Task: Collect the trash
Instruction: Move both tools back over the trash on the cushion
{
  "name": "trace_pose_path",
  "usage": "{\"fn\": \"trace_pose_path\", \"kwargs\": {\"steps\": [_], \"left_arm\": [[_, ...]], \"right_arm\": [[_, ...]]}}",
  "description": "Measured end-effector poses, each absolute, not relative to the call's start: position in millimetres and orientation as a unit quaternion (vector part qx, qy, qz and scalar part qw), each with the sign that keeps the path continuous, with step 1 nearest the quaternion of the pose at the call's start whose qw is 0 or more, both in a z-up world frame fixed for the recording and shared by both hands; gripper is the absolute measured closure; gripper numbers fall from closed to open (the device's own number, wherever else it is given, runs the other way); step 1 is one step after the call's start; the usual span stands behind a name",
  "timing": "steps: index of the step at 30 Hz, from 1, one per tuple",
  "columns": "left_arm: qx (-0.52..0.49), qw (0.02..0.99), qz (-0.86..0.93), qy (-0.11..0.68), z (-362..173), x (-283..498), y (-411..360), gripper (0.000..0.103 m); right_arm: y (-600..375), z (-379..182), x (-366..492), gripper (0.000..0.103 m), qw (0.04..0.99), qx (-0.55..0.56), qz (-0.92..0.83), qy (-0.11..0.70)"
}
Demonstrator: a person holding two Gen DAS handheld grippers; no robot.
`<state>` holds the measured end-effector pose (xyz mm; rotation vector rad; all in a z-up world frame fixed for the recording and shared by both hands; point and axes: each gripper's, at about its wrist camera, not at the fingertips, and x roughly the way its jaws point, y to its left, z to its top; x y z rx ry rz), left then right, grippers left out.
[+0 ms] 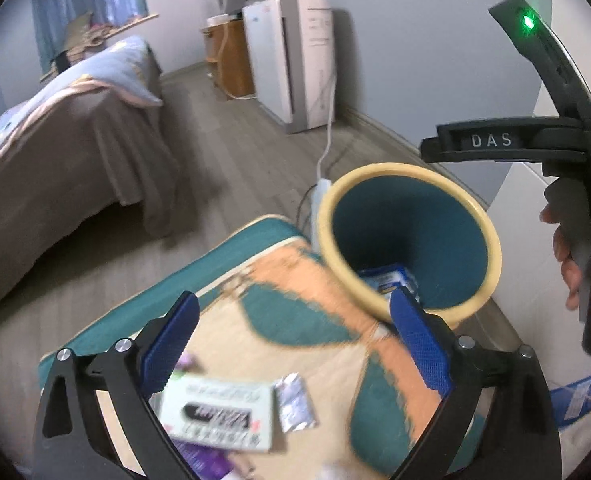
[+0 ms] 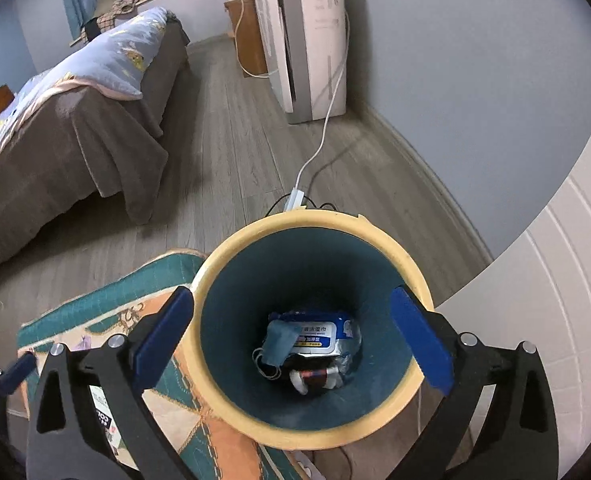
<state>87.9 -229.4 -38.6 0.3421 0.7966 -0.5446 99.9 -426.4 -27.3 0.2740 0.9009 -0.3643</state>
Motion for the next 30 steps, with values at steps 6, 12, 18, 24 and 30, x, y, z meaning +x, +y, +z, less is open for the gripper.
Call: {"fn": "trace_pose_path", "kwargs": {"steps": [6, 12, 18, 24, 30], "left_arm": [[0.150, 0.885, -0.225, 0.378, -12.3, 66.8, -167.6, 0.007], [0.142, 0.901, -0.171, 0.372, 2.0, 48.3, -97.3, 0.005], [0.110, 0.900, -0.121, 0.404, -18.8, 38.8, -42.6, 0.005], [0.104, 0.905, -0.088, 0.402, -23.8, 39.1, -16.8, 0.005], [0.078, 0.912, -0.079, 0.396, -19.4, 38.0, 0.8, 0.005]], "right_arm": [[-380.1, -8.3, 87.3, 0.006, 0.889, 0.117, -0.149, 0.416], [-338.0, -2.8, 67.0, 0.006, 0.894, 0.131, -0.120, 0.412], [-301.7, -10.5, 60.7, 0.006, 0.889, 0.101, -0.109, 0.434], [-273.4, -26.1, 49.1, 0.006, 0.879, 0.103, -0.094, 0.457], [-246.6, -41.8, 44.4, 0.006, 0.872, 0.068, -0.086, 0.478]]}}
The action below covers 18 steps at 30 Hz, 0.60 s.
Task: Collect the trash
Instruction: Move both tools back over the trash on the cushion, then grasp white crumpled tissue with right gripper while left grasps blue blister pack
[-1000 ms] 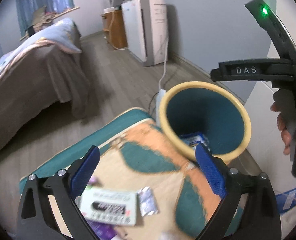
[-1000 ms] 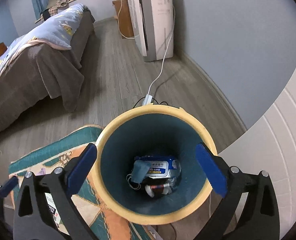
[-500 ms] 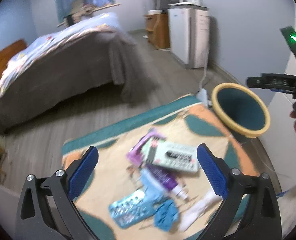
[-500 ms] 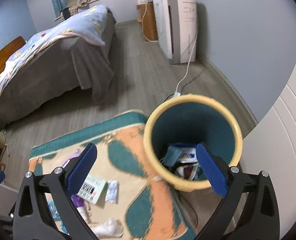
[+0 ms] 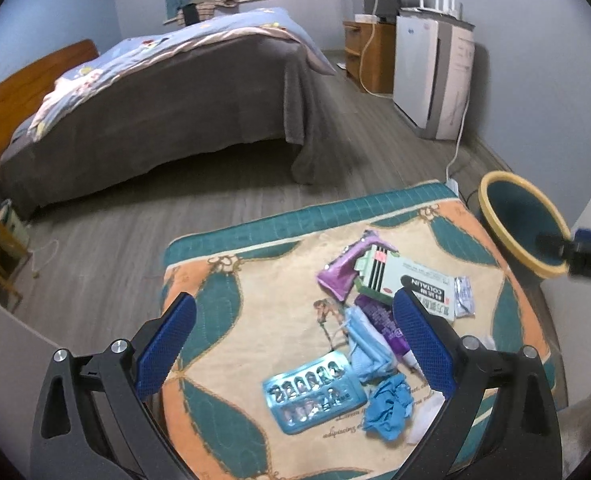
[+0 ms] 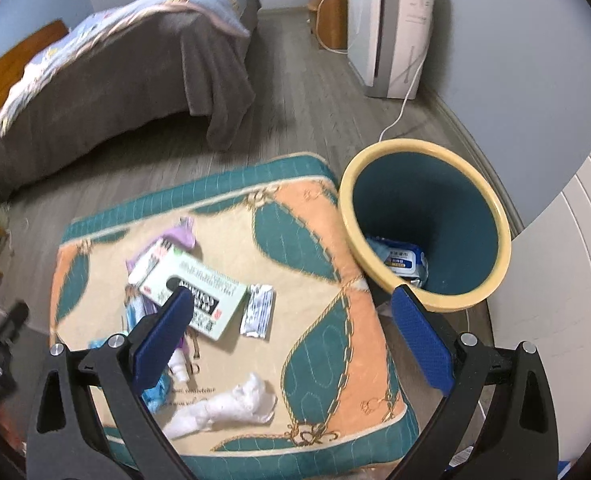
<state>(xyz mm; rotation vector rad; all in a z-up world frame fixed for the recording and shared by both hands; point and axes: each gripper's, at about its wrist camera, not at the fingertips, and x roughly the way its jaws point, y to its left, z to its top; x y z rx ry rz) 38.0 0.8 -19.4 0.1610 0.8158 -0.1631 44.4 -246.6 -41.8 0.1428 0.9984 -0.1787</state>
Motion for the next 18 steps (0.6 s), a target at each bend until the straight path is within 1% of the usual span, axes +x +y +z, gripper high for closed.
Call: {"fn": "trace_pose_path", "kwargs": {"steps": [11, 18], "left_arm": [[0.046, 0.913, -0.077, 0.398, -15.6, 39.6, 17.5, 0.005], [0.062, 0.910, -0.077, 0.404, -20.4, 43.6, 16.3, 0.005]], "right_arm": [[-215.5, -83.0, 40.1, 0.006, 0.849, 0.033, -0.072, 0.522], [-200.7, -115.0, 32.8, 0.006, 0.824, 0.062, -0.048, 0.562]]}}
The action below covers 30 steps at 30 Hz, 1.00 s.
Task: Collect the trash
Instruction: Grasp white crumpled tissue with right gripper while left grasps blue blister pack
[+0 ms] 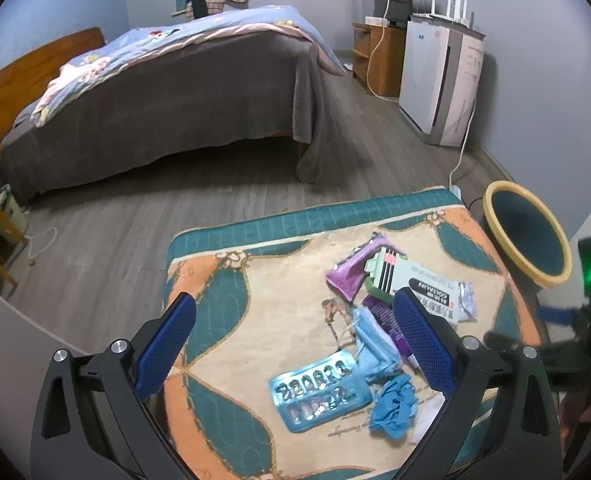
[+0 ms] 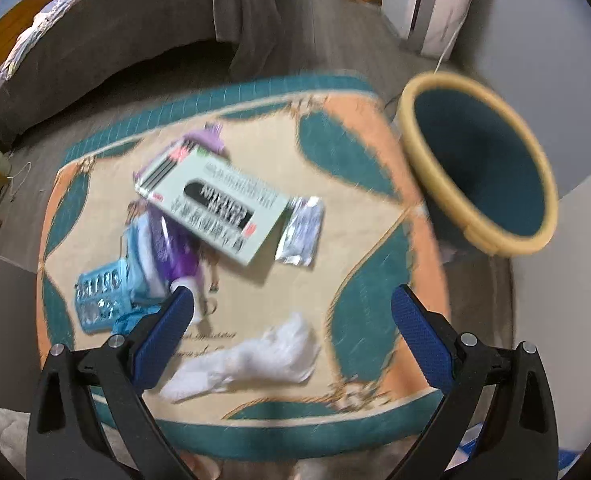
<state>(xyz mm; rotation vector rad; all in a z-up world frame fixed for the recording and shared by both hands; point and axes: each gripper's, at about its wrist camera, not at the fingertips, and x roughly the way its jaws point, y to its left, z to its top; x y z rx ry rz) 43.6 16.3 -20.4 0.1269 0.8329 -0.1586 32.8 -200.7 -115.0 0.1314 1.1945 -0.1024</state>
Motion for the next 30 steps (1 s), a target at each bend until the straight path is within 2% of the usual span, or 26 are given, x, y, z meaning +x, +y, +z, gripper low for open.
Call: {"fn": "trace_pose_path", "kwargs": {"steps": [4, 6, 7, 8, 9, 10, 12, 25, 30], "left_arm": [[0.072, 0.907, -0.082, 0.407, -22.2, 45.6, 11.4, 0.005], [0.076, 0.906, -0.086, 0.408, -22.8, 45.4, 9.5, 0.005], [0.077, 0.906, -0.088, 0.407, -22.9, 45.3, 8.9, 0.005], [0.078, 0.905, -0.089, 0.407, -23.6, 45.0, 8.4, 0.005], [0.082, 0.904, -0.091, 0.409, -24.7, 44.9, 7.6, 0.005], [0.084, 0.903, -0.091, 0.411, -25.9, 44.7, 7.0, 0.005], [0.091, 0.900, -0.091, 0.416, -29.1, 44.9, 6.2, 0.005], [0.080, 0.884, -0.080, 0.453, -51.3, 55.6, 13.5, 0.005], [0.094, 0.869, -0.088, 0.477, -67.4, 63.5, 13.2, 0.005]], "right_arm": [[-187.2, -137.4, 21.6, 0.010, 0.804, 0.072, -0.032, 0.589], [-179.2, -148.1, 19.3, 0.023, 0.794, 0.062, -0.023, 0.605], [-177.0, -151.5, 19.2, 0.027, 0.790, 0.059, -0.020, 0.610], [-173.8, -155.7, 19.0, 0.037, 0.785, 0.054, -0.014, 0.617], [-170.6, -158.9, 18.8, 0.052, 0.781, 0.048, -0.011, 0.623], [-169.0, -160.2, 18.4, 0.059, 0.778, 0.043, -0.009, 0.626], [-168.2, -156.9, 18.6, 0.067, 0.780, 0.042, -0.006, 0.624], [-199.9, -61.4, 59.5, 0.067, 0.836, 0.026, 0.001, 0.548], [-222.7, -52.9, 76.9, 0.067, 0.852, 0.037, -0.008, 0.522]]}}
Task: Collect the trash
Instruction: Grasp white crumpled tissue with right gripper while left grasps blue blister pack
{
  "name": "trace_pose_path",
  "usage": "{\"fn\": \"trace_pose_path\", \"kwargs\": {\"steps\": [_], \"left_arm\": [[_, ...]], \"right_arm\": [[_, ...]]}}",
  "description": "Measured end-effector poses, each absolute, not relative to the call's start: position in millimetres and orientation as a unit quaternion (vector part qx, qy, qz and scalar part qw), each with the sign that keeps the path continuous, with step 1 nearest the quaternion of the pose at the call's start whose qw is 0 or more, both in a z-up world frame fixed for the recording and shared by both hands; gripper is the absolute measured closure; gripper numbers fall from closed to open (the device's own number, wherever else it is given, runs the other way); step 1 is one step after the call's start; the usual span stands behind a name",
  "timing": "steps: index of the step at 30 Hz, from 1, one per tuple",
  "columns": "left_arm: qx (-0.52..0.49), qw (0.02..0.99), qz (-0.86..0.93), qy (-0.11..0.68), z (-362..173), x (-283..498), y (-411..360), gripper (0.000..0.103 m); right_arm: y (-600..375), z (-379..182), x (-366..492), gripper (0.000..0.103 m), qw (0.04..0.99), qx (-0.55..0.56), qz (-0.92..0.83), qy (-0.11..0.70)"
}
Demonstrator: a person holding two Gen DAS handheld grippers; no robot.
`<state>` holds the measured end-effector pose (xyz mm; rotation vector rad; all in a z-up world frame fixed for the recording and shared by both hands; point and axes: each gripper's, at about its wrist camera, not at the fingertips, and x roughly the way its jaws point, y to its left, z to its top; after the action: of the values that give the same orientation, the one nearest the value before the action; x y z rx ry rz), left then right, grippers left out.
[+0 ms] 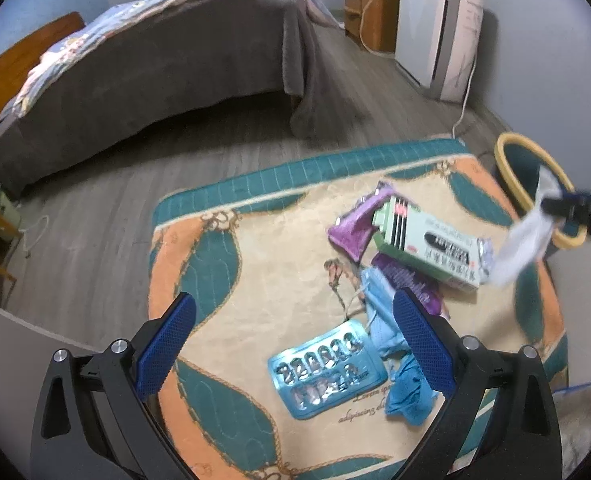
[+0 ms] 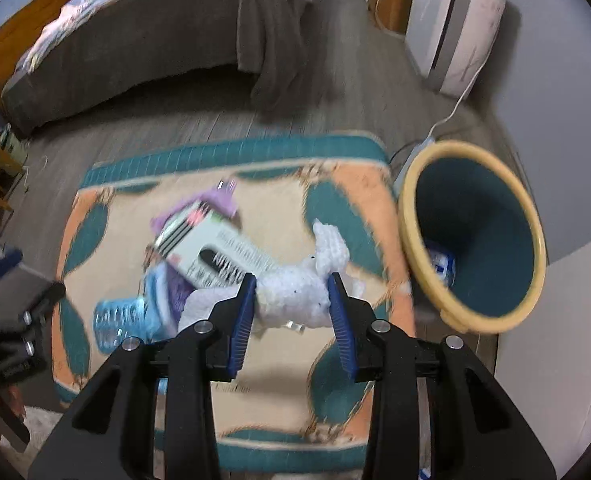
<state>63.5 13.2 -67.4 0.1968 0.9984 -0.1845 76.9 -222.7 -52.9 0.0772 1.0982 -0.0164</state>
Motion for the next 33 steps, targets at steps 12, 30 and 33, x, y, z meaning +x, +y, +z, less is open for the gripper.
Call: {"fn": "trace_pose_path", "kwargs": {"steps": [12, 30, 33], "left_arm": [[0.184, 0.774, -0.130, 0.592, -153.1, 60.3, 10.5, 0.005], [0.180, 0.759, -0.166, 0.603, -180.7, 74.2, -6.2, 0.009], [0.169, 0.752, -0.182, 0.610, -183.1, 70.4, -1.5, 0.018]], "right_arm": [[-211.2, -68.8, 101.1, 0.067, 0.836, 0.088, 0.025, 0.541], [-220.4, -61.2, 104.9, 0.067, 0.840, 0.107, 0.024, 0.532], [-218.2, -61.6, 106.7, 0.067, 0.839, 0.107, 0.027, 0.533]]}}
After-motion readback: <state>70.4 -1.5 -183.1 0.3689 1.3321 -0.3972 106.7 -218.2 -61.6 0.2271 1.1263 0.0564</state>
